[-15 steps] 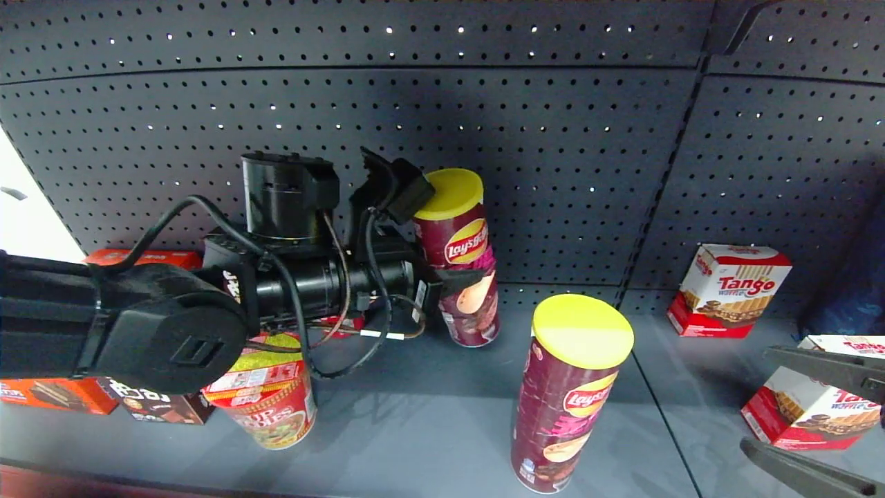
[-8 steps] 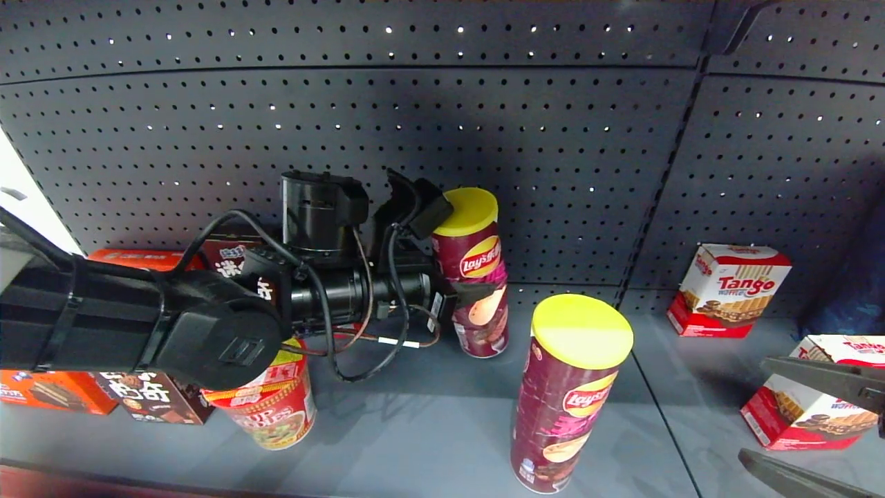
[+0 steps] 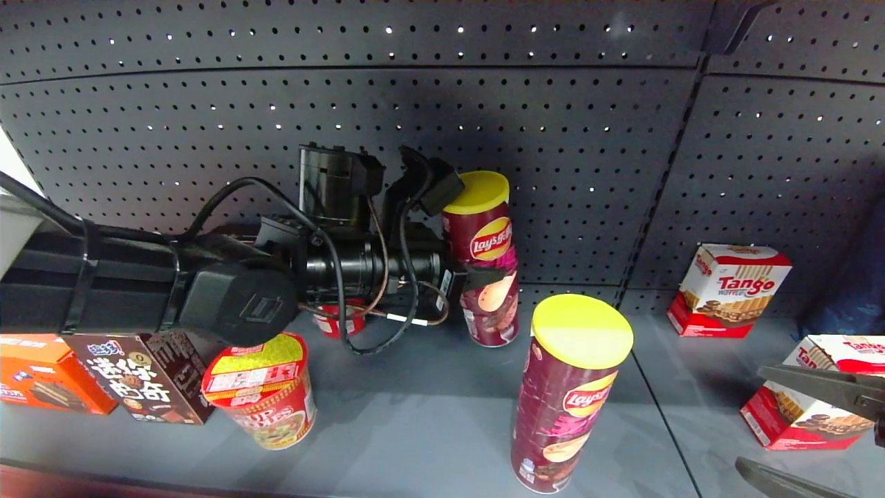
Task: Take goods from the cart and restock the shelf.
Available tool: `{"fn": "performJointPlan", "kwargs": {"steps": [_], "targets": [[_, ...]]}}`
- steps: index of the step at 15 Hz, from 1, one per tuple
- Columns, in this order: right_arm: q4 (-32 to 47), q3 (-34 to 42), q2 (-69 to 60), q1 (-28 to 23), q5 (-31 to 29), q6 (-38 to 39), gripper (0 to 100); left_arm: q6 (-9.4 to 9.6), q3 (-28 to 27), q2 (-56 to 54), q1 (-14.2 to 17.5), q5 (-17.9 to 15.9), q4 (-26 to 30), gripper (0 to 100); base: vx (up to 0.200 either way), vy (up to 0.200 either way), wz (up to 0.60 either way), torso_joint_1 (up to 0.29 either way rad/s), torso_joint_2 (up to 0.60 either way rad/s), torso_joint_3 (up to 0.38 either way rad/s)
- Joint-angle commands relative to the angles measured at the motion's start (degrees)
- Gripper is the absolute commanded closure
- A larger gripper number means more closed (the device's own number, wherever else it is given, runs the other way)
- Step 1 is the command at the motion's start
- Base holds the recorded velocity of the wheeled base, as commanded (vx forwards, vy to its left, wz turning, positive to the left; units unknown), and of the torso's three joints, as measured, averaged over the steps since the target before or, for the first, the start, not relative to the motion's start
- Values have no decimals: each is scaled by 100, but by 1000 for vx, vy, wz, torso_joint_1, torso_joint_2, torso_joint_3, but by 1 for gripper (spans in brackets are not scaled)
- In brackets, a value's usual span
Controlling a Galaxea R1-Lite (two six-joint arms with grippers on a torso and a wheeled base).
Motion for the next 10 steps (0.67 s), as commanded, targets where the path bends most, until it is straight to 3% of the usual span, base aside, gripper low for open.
{"fn": "performJointPlan", "kwargs": {"steps": [1,2,5,10], "targets": [[-3,24,-2,3,2,-4,0,1,-153,109,8,-45,120,100,0,0,0,0,0,0],[5,50,-38,3,2,-4,0,28,-153,109,-1,-80,207,100,0,0,0,0,0,0],[5,76,-38,3,2,-4,0,520,-161,215,61,-273,383,100,0,0,0,0,0,0],[-3,191,-82,3,10,-4,0,546,-575,346,61,-282,875,100,0,0,0,0,0,0]]}}
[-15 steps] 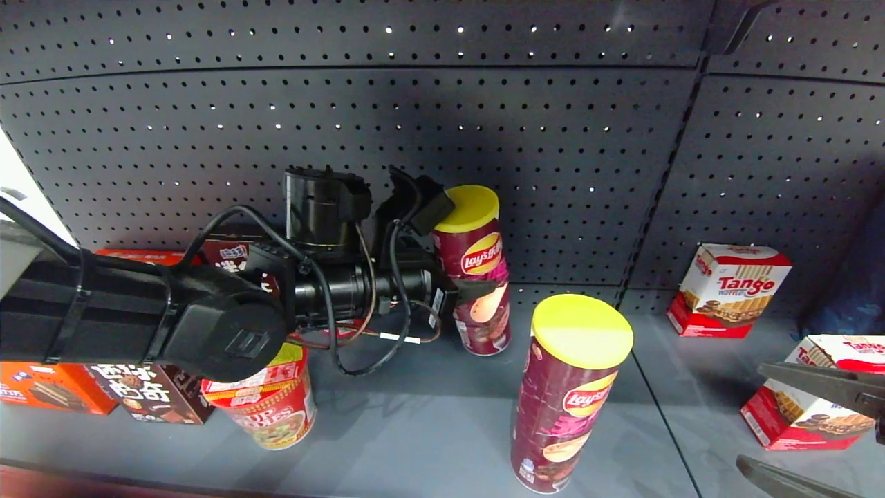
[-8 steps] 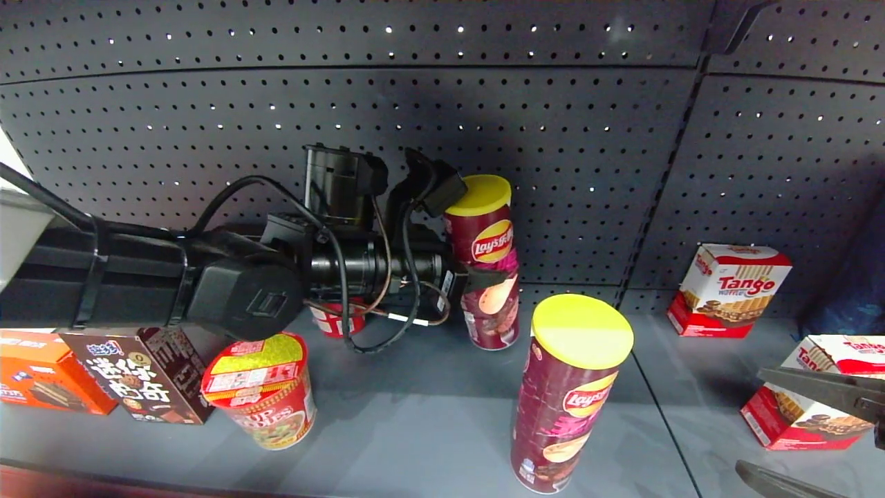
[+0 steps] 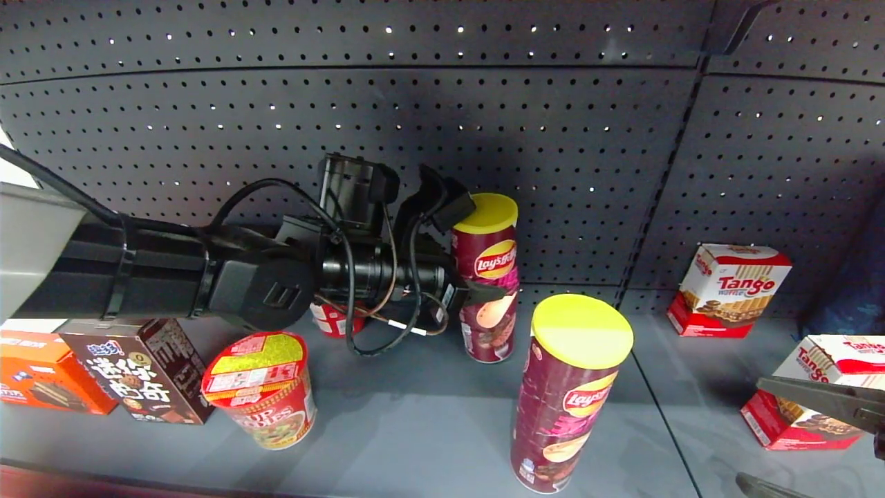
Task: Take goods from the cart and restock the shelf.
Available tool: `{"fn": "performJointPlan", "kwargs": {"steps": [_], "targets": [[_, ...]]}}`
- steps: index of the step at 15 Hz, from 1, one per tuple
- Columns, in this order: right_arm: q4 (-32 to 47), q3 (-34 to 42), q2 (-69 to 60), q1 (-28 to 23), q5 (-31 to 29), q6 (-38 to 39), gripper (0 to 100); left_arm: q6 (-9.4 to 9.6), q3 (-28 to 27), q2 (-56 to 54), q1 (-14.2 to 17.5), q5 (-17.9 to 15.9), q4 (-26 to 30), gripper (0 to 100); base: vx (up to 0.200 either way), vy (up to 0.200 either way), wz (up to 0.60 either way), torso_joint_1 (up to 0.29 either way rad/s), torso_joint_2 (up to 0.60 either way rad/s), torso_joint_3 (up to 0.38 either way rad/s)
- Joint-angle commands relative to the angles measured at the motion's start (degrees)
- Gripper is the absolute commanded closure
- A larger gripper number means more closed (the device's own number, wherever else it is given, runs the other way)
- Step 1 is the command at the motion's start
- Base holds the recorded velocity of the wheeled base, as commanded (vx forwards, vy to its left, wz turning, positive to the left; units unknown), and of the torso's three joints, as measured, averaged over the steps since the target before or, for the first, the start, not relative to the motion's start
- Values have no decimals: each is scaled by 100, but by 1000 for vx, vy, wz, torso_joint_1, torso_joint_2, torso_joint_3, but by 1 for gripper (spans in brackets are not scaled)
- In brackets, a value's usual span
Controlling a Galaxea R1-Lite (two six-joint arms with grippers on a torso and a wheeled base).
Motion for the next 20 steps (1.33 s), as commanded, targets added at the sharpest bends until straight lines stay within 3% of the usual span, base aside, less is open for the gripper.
{"fn": "performJointPlan", "kwargs": {"steps": [1,2,4,5,6,20], "targets": [[-1,25,-18,3,5,-1,0,32,-223,95,2,0,90,100,0,0,0,0,0,0],[-1,34,-36,3,5,-1,0,207,-399,165,11,-9,293,100,0,0,0,0,0,0],[-1,34,-36,-6,5,-1,0,366,-540,236,11,-115,512,100,0,0,0,0,0,0],[-1,34,-36,-6,5,-1,0,506,-584,271,99,-545,574,100,0,0,0,0,0,0],[-1,34,-45,-6,5,-1,0,541,-610,323,108,-563,574,100,0,0,0,0,0,0],[-1,148,-89,-14,5,-1,0,550,-883,596,117,-554,600,100,0,0,0,0,0,0]]}}
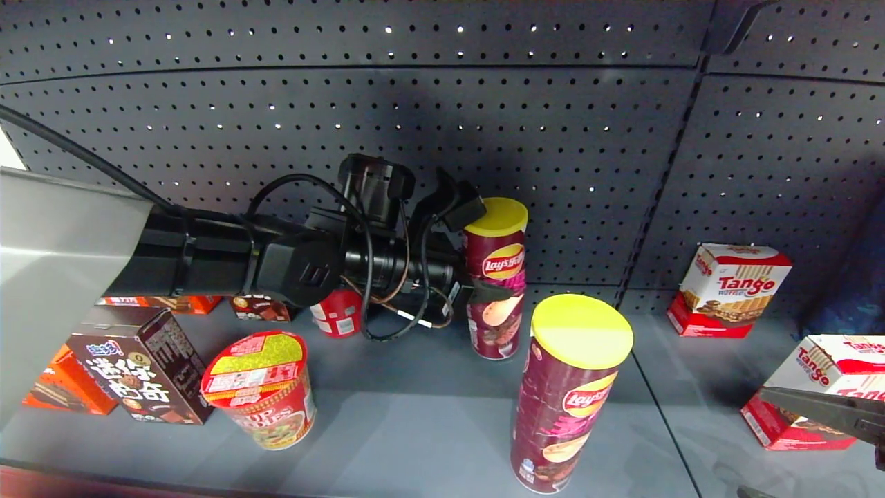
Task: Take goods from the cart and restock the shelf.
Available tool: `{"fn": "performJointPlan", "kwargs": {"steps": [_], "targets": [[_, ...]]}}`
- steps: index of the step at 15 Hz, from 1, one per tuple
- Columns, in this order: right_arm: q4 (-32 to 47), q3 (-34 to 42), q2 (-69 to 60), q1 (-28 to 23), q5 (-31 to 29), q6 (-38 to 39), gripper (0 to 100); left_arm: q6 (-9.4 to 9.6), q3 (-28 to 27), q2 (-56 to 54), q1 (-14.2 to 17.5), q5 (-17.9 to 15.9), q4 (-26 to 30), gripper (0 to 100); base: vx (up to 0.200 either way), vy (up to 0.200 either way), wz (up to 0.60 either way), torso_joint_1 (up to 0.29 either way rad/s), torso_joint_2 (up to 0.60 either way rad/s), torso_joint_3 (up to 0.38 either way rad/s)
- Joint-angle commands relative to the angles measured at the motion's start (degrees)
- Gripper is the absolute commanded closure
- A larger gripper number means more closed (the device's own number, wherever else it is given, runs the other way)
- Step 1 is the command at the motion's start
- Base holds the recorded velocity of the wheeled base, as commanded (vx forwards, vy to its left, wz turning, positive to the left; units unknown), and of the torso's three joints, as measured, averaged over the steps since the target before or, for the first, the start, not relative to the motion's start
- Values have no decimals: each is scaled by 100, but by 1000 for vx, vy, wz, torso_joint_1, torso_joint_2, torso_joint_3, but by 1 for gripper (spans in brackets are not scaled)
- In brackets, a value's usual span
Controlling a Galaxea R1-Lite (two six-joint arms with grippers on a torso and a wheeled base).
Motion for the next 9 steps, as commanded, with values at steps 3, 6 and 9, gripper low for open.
{"fn": "performJointPlan", "kwargs": {"steps": [3,6,9], "targets": [[-3,-1,-16,-3,2,-1,0,-1,-144,152,7,2,-2,100,0,0,0,0,0,0],[-3,8,-51,-83,19,8,0,-1,-126,178,7,2,-2,100,0,0,0,0,0,0],[-3,8,-51,-83,11,8,0,8,-100,187,16,2,-2,100,0,0,0,0,0,0]]}}
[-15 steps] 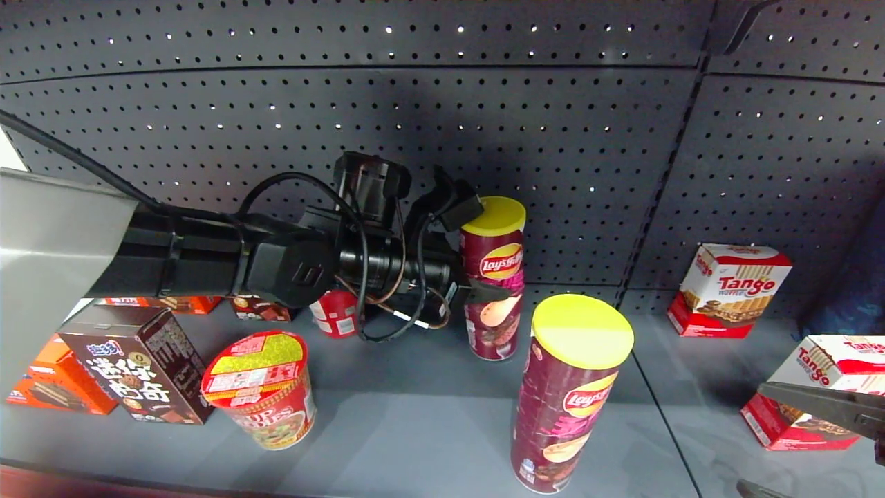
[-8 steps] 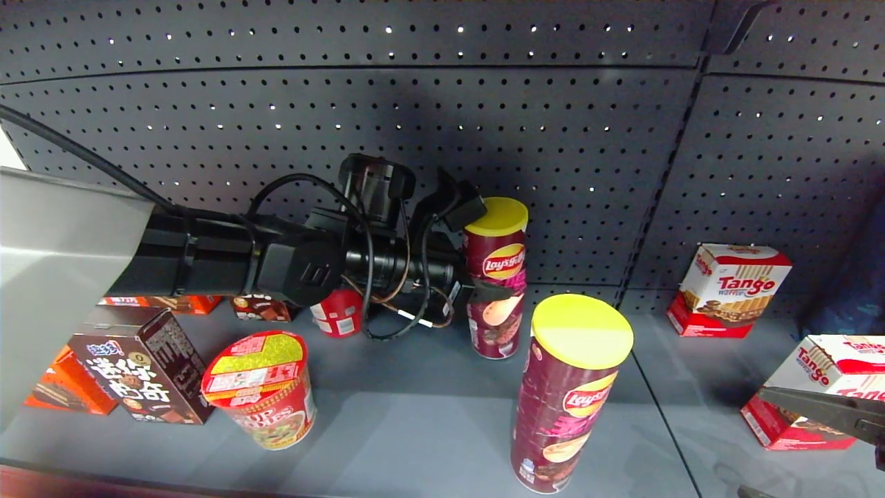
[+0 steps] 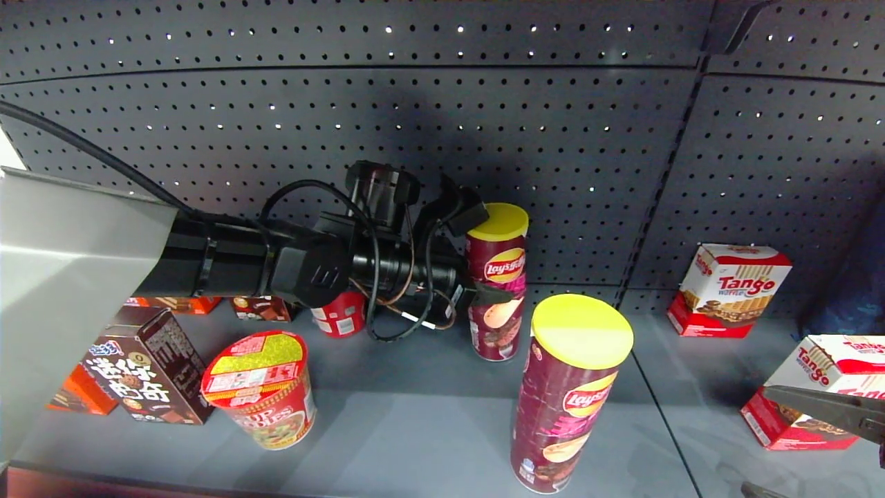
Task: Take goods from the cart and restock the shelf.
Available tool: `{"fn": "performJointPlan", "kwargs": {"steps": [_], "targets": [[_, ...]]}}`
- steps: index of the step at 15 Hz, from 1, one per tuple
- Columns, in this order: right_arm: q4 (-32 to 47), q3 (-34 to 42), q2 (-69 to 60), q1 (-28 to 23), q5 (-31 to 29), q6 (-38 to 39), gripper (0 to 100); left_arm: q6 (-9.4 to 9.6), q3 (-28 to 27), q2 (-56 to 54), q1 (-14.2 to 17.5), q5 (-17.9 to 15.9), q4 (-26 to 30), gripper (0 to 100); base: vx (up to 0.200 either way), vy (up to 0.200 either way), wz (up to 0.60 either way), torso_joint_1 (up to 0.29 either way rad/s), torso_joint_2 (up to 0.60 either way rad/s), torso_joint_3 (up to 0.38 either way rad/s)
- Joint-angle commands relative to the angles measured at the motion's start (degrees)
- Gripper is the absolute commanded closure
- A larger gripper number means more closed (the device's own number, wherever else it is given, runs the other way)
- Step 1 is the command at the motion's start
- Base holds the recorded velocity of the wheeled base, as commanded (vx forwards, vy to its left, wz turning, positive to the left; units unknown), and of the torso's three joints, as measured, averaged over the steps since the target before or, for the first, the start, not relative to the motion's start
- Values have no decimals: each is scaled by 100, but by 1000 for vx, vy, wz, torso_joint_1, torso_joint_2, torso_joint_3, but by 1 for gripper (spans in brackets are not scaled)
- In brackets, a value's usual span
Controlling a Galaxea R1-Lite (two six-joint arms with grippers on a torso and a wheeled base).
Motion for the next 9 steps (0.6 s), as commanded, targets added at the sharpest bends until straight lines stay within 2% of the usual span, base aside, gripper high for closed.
{"fn": "performJointPlan", "kwargs": {"steps": [1,7,9], "targets": [[-1,-1,-3,-1,0,-2,0,7,11,7,5,-1,-2,0,0,0,0,0,0,0],[8,17,32,-10,0,-2,0,25,143,-37,49,105,-2,0,0,0,0,0,0,0],[8,-9,84,-10,0,-2,0,34,336,-143,110,131,-11,0,0,0,0,0,0,0]]}}
